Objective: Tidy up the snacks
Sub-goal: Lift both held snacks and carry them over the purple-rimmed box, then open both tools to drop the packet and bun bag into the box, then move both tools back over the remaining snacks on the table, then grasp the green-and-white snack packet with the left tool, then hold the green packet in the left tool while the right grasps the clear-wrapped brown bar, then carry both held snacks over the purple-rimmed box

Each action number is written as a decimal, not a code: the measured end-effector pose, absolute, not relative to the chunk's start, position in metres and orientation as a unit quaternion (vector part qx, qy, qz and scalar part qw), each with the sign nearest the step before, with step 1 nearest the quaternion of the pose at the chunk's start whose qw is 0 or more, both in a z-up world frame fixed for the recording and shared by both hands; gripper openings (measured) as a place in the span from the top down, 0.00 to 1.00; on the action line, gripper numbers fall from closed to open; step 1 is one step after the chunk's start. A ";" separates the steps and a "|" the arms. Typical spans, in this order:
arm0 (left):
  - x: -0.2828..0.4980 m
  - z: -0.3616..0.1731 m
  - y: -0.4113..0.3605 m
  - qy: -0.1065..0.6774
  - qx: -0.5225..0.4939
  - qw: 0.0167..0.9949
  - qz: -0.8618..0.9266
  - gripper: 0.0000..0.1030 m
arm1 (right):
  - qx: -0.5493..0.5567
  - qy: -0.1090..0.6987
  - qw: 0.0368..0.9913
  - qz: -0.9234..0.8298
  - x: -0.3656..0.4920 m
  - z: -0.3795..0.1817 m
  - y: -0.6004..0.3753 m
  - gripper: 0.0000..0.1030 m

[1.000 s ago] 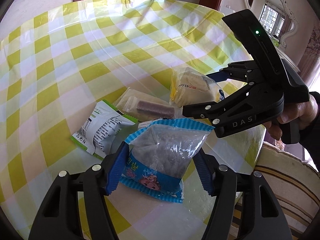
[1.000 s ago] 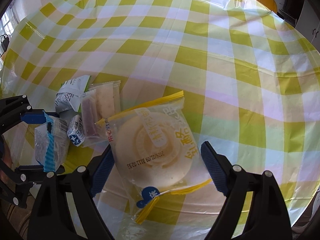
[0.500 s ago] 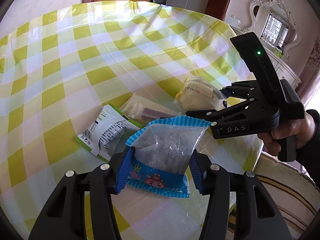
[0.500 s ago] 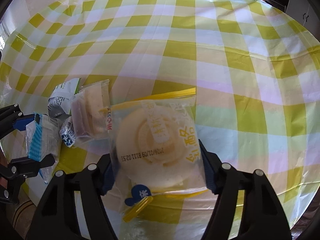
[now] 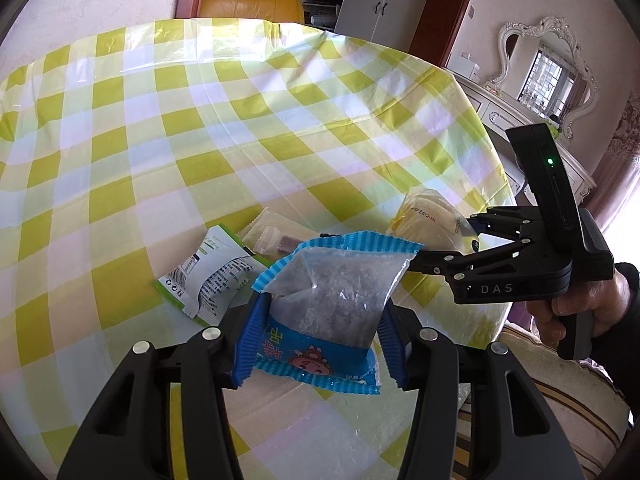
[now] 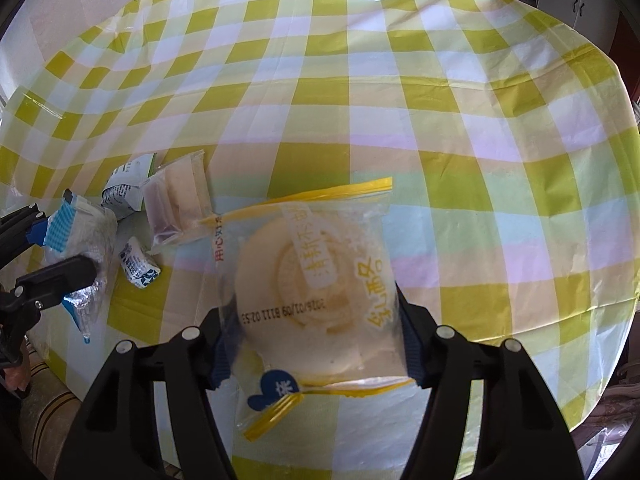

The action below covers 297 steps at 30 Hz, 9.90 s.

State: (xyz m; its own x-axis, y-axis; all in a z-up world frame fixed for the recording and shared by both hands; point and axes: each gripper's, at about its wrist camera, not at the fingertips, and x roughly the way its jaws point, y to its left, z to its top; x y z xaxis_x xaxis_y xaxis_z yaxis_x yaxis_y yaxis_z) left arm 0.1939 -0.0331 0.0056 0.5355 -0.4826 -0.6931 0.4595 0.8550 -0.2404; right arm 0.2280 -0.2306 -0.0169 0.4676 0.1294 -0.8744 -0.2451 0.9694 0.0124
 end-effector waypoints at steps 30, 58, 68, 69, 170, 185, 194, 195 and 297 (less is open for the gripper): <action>0.169 0.038 -0.066 0.371 -0.020 0.895 -0.248 0.52 | -0.029 0.492 0.868 0.065 0.168 0.009 -0.280 0.37; 0.154 0.033 -0.146 0.405 0.031 0.866 -0.291 0.52 | -0.030 0.467 0.882 -0.053 0.126 0.013 -0.350 0.37; 0.146 0.032 -0.182 0.412 0.062 0.855 -0.309 0.52 | -0.013 0.468 0.881 -0.071 0.113 0.005 -0.378 0.37; 0.144 0.032 -0.186 0.413 0.066 0.854 -0.311 0.52 | -0.012 0.468 0.881 -0.073 0.112 0.003 -0.381 0.37; 0.223 0.006 -0.022 0.430 0.074 0.892 -0.122 0.23 | 0.005 0.439 0.897 0.051 0.167 0.027 -0.270 0.24; 0.256 -0.023 -0.024 0.441 0.117 0.869 -0.190 0.25 | -0.065 0.432 0.890 0.133 0.212 0.018 -0.179 0.24; 0.262 -0.027 -0.014 0.448 0.081 0.869 -0.193 0.59 | -0.091 0.439 0.880 0.158 0.234 0.002 -0.148 0.26; 0.262 -0.027 -0.010 0.449 0.072 0.870 -0.190 0.62 | -0.094 0.440 0.878 0.160 0.236 0.000 -0.146 0.35; 0.127 0.018 -0.284 0.488 0.082 0.755 -0.429 0.66 | -0.012 0.485 0.865 -0.127 0.086 -0.011 -0.419 0.87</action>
